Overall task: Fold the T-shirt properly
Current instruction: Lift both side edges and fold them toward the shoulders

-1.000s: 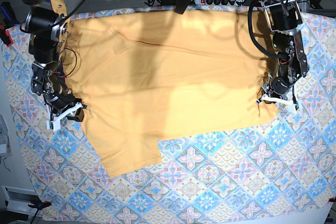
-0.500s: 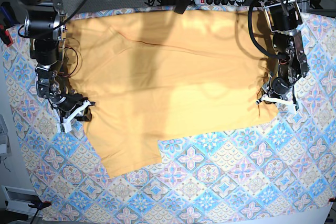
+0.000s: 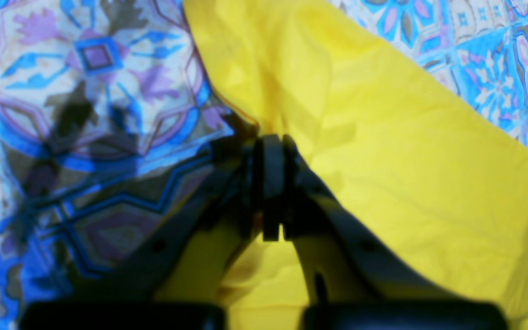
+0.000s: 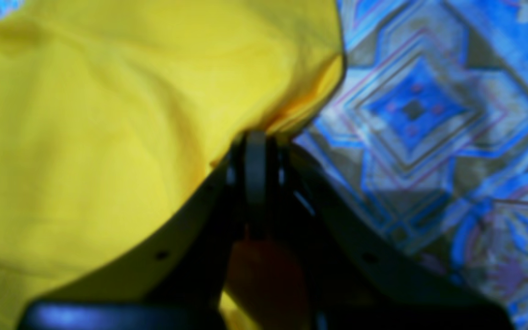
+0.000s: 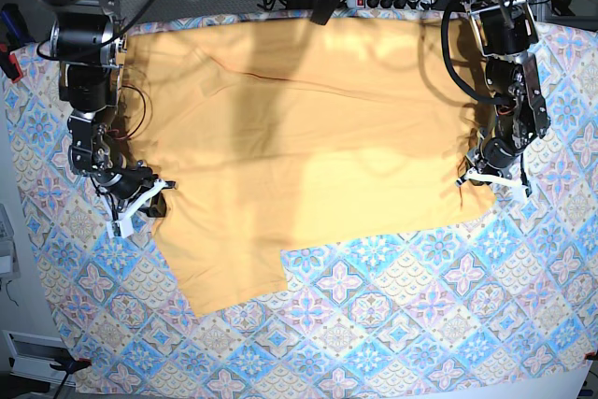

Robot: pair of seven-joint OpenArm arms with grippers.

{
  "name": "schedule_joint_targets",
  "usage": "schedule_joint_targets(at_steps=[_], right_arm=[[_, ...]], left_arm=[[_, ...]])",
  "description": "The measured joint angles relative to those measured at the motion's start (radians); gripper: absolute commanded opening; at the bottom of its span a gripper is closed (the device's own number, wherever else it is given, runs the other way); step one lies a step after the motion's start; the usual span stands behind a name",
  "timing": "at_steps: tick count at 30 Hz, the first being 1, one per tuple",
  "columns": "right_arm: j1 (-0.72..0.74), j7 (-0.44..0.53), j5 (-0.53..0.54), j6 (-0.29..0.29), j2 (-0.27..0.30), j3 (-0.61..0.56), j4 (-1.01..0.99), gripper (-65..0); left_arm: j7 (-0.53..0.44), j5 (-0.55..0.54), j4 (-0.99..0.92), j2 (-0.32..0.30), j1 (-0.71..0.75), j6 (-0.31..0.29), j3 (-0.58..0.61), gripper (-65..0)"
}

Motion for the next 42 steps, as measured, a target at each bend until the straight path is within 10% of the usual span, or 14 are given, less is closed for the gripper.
schedule_joint_targets(at_steps=[20,42], right_arm=[[-0.269,-0.197,-0.003,0.011,0.007,0.167,0.475,-64.6],[-0.271,-0.219,-0.006,0.078,-0.011,0.234,0.571,-64.6]], left_arm=[[0.005,0.002,0.158,-0.007,0.066,0.001,-0.003,-65.0],[0.008,-0.003,0.445,0.002,0.266,-0.002,-0.070,-65.0]])
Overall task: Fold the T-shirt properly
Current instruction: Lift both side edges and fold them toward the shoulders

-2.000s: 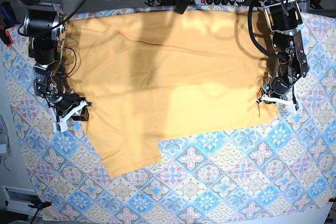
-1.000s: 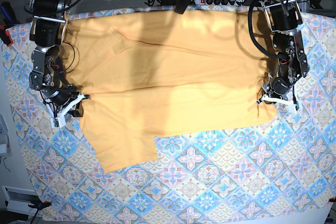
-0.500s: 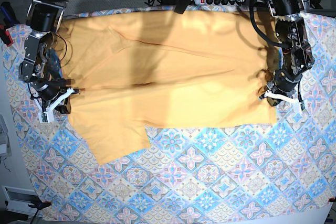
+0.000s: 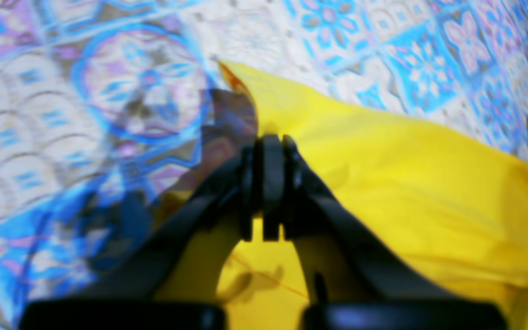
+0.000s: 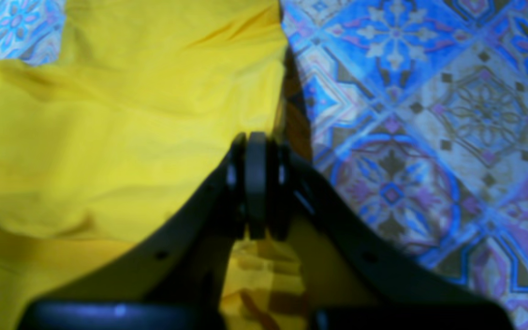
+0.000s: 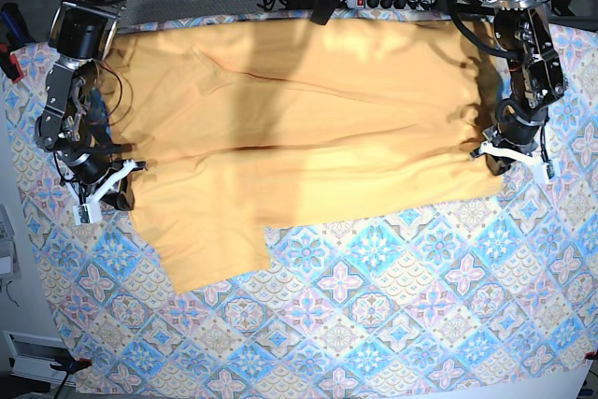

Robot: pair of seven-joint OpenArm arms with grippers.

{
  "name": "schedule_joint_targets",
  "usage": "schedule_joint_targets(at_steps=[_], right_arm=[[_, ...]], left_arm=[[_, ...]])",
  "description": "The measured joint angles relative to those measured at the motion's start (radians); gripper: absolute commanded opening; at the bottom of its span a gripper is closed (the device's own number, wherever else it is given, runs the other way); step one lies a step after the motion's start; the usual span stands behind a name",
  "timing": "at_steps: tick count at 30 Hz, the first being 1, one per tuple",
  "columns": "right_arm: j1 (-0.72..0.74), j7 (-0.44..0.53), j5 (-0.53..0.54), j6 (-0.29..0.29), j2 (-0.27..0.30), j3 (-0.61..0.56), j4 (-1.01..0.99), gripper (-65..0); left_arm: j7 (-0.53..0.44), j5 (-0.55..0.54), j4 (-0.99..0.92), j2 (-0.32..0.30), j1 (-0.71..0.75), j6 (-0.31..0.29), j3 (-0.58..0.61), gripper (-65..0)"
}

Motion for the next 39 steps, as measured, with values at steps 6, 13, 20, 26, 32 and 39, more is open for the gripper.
schedule_joint_targets(at_steps=[6,13,20,26,32,39], right_arm=[[0.041,0.007,0.003,0.000,-0.001,0.000,0.002,-64.6],[0.018,-0.001,0.003,0.034,-0.001,0.059,0.002,-64.6],[-0.043,-0.009,0.002,0.049,0.000,0.153,0.001,-64.6],[-0.074,-0.008,0.072,0.049,0.002,0.165,0.001,-64.6],[-0.136,-0.016,0.126,0.045,0.024,0.164,0.046,-64.7],[-0.186,-0.008,0.137,0.049,0.024,0.163,0.115,-64.7]], left_arm=[[0.000,-0.002,0.000,-0.007,0.030,-0.002,-0.007,-65.0],[-0.023,-0.003,0.051,-0.005,0.084,0.000,-0.048,-65.0],[-0.023,-0.009,0.060,-0.005,0.116,-0.010,-0.054,-65.0],[-0.023,-0.006,0.119,-0.002,0.174,-0.059,-0.079,-65.0],[-0.023,-0.009,0.146,0.000,0.229,-0.072,-0.079,-65.0],[-0.024,-0.010,0.146,0.000,0.291,-0.069,-0.078,-65.0]])
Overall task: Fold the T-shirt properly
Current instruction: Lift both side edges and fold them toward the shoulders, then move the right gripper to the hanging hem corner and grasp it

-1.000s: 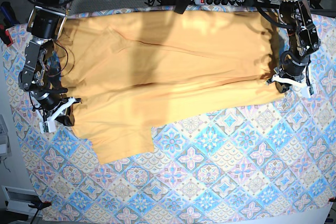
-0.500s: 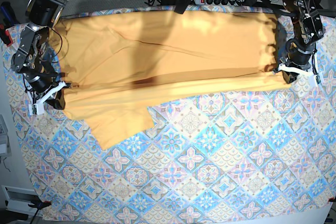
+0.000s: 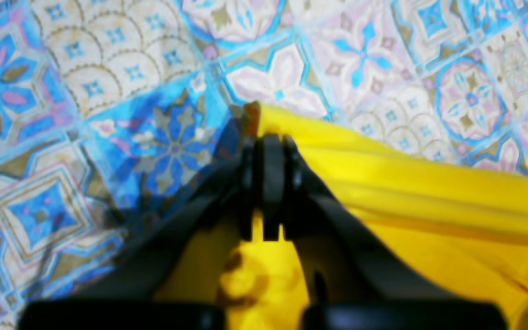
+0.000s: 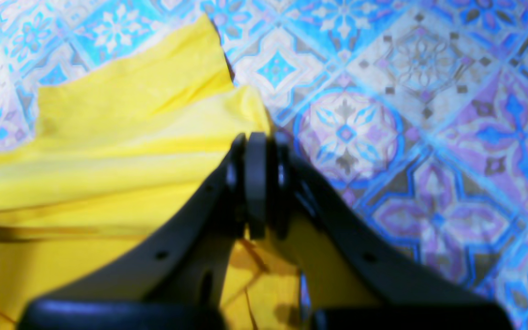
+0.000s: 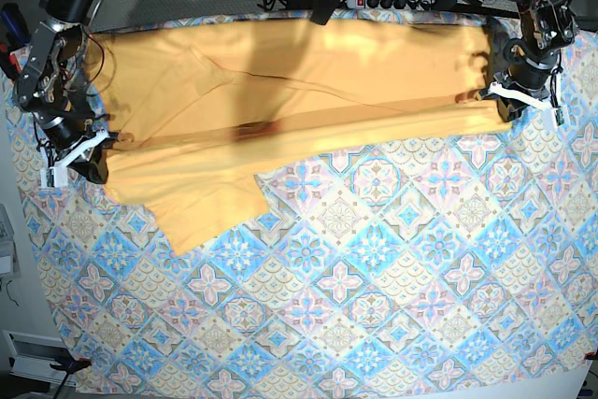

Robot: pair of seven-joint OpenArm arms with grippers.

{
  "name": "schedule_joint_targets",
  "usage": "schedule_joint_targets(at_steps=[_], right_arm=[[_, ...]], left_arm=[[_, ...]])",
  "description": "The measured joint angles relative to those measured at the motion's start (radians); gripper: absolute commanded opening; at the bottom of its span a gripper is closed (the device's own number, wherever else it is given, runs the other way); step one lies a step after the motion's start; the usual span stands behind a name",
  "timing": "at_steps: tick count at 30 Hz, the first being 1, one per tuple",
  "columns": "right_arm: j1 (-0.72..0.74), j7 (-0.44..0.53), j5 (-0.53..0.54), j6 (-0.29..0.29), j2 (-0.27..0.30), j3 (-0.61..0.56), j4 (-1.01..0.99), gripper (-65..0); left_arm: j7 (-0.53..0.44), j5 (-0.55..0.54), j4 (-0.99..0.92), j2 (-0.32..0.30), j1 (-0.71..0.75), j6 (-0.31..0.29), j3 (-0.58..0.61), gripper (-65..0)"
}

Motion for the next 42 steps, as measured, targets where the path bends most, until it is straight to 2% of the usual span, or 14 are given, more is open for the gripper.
schedule_joint_targets(at_steps=[6,10,21,30,32,37,42], right_arm=[[-0.003,-0.003,-0.003,0.000,-0.001,0.000,-0.011,-64.7],[-0.006,-0.047,-0.004,0.000,-0.001,-0.002,-0.011,-64.7],[-0.024,-0.046,-0.004,-0.003,-0.003,-0.002,-0.011,-64.7],[-0.025,-0.045,-0.026,-0.003,-0.005,-0.002,-0.016,-64.7],[-0.028,-0.046,-0.029,-0.003,-0.005,-0.002,-0.017,-64.7],[-0.027,-0.045,-0.030,-0.008,-0.002,-0.037,-0.017,-64.6],[-0.027,-0.045,-0.030,-0.007,-0.006,-0.072,-0.017,-64.4]], left_arm=[[0.000,0.001,0.000,0.000,0.035,-0.050,0.000,-65.0],[0.000,0.003,0.000,0.000,0.043,-0.049,0.000,-65.0],[0.000,0.020,-0.002,0.000,0.055,-0.049,0.004,-65.0],[0.003,0.021,-0.108,-0.003,0.052,-0.045,0.048,-65.0],[0.001,0.022,-0.109,-0.002,0.052,-0.045,0.048,-61.8],[0.000,0.023,-0.110,-0.003,0.055,-0.041,0.050,-49.3],[0.000,0.019,-0.110,-0.003,0.055,-0.041,0.050,-44.7]])
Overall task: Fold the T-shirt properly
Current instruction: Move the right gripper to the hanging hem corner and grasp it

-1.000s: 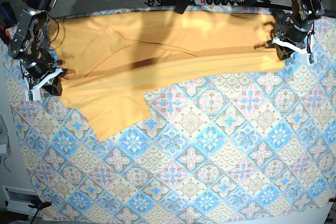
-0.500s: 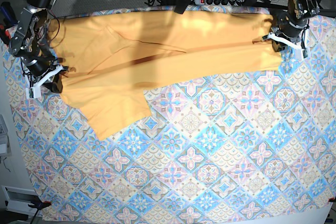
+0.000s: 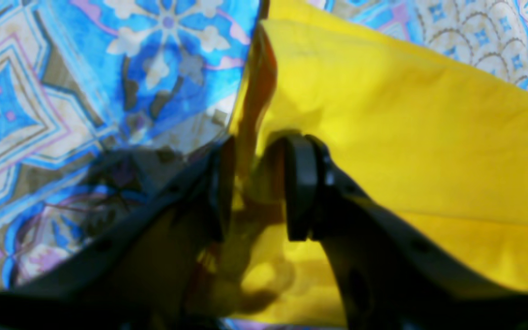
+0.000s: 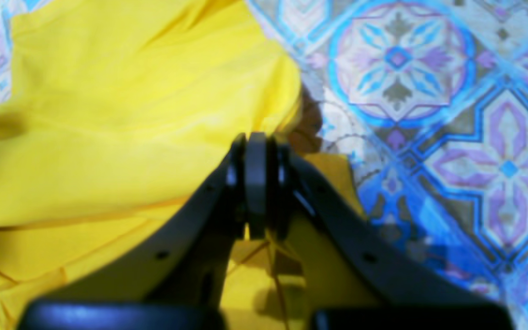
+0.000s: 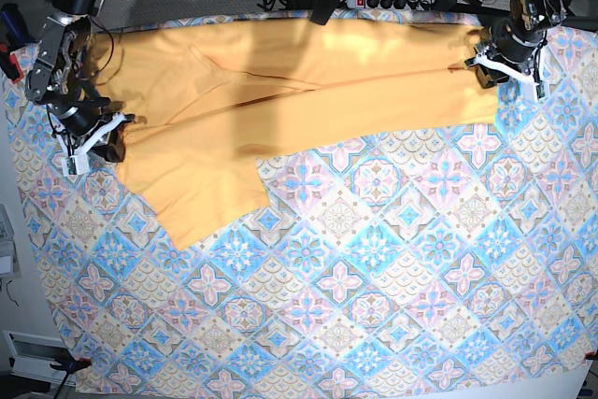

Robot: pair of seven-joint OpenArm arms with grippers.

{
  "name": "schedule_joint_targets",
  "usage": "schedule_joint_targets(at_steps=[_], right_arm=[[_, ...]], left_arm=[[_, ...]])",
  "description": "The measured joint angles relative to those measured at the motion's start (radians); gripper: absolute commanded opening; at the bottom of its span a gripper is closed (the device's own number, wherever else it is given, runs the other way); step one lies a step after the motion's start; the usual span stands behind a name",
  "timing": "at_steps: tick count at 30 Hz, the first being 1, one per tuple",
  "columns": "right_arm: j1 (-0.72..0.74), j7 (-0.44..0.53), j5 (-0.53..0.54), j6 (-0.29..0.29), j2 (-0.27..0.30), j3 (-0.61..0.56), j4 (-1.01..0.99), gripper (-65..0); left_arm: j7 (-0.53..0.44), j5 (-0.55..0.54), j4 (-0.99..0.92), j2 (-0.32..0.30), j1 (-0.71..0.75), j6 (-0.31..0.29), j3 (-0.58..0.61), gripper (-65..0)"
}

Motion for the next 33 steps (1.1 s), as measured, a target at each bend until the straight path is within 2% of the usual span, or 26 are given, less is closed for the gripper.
schedule_joint_targets(at_steps=[2,5,8,11,14,17,22,28,33], right_arm=[[0.000,0.000,0.000,0.000,0.003,0.001,0.000,-64.3],[0.002,0.011,0.000,-0.001,0.003,0.009,-0.018,-64.2],[0.002,0.024,-0.003,-0.071,-0.003,0.029,-0.024,-61.1],[0.002,0.073,-0.001,-0.100,0.001,0.052,-0.024,-55.1],[0.006,0.096,0.000,-0.101,0.007,0.055,-0.024,-51.5],[0.010,0.103,0.000,-0.098,0.004,0.045,-0.024,-51.1],[0.071,0.105,0.001,-0.097,-0.054,0.041,-0.021,-50.8],[0.161,0.098,0.000,-0.098,-0.066,-0.096,-0.042,-50.7],[0.274,0.105,0.000,-0.098,-0.063,-0.171,-0.205,-50.6]], left_arm=[[0.005,0.000,0.000,0.000,0.000,0.000,0.000,-44.7],[0.072,0.000,0.000,0.000,-0.004,0.000,-0.003,-44.7],[0.068,0.000,0.000,0.000,-0.005,0.000,-0.003,-44.7],[0.068,-0.001,0.000,0.000,-0.006,0.000,-0.005,-44.7],[0.068,-0.003,0.000,0.000,-0.005,0.000,-0.005,-44.8],[0.068,-0.003,0.000,0.000,-0.006,0.000,-0.005,-45.1],[0.068,-0.004,0.000,0.002,-0.023,-0.001,-0.005,-45.3],[0.069,-0.003,0.000,0.001,-0.025,0.000,-0.006,-44.7],[0.071,-0.003,0.000,-0.003,-0.027,0.000,-0.005,-44.7]])
